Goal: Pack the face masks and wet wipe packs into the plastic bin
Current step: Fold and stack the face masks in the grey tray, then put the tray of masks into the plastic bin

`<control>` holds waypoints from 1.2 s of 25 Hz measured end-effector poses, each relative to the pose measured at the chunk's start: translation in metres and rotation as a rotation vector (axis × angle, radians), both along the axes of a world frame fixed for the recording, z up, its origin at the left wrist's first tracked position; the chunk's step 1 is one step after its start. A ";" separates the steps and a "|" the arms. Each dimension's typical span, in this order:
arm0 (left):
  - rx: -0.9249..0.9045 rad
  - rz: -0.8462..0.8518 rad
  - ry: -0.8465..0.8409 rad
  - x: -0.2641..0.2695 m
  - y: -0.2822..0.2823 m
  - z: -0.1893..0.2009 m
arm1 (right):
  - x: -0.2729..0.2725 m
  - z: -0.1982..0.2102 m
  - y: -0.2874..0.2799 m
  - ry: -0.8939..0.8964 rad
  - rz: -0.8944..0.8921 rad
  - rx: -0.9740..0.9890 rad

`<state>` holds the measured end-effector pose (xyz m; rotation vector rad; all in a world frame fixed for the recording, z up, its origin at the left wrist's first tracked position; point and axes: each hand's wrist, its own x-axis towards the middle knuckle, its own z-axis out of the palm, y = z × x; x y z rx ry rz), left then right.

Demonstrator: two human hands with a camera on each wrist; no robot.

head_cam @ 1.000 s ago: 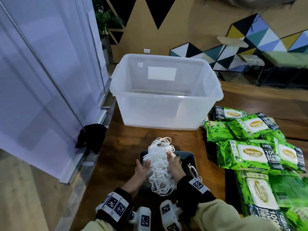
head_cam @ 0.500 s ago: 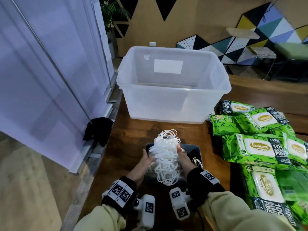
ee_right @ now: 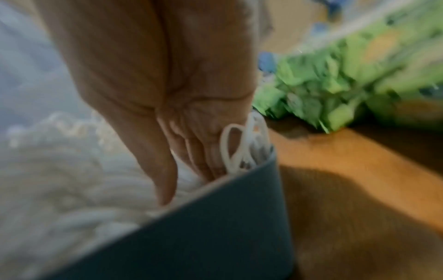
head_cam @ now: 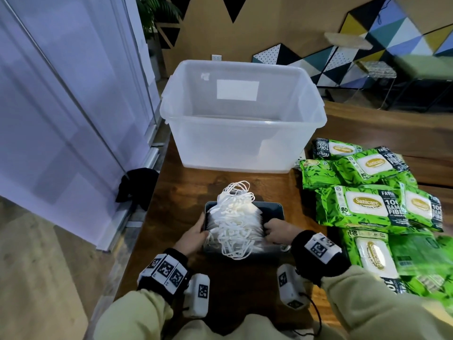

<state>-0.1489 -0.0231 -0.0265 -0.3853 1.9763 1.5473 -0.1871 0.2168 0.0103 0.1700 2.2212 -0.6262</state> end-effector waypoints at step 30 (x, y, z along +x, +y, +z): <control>-0.416 -0.074 0.101 0.001 0.009 0.029 | 0.041 -0.015 0.039 0.589 -0.359 -0.126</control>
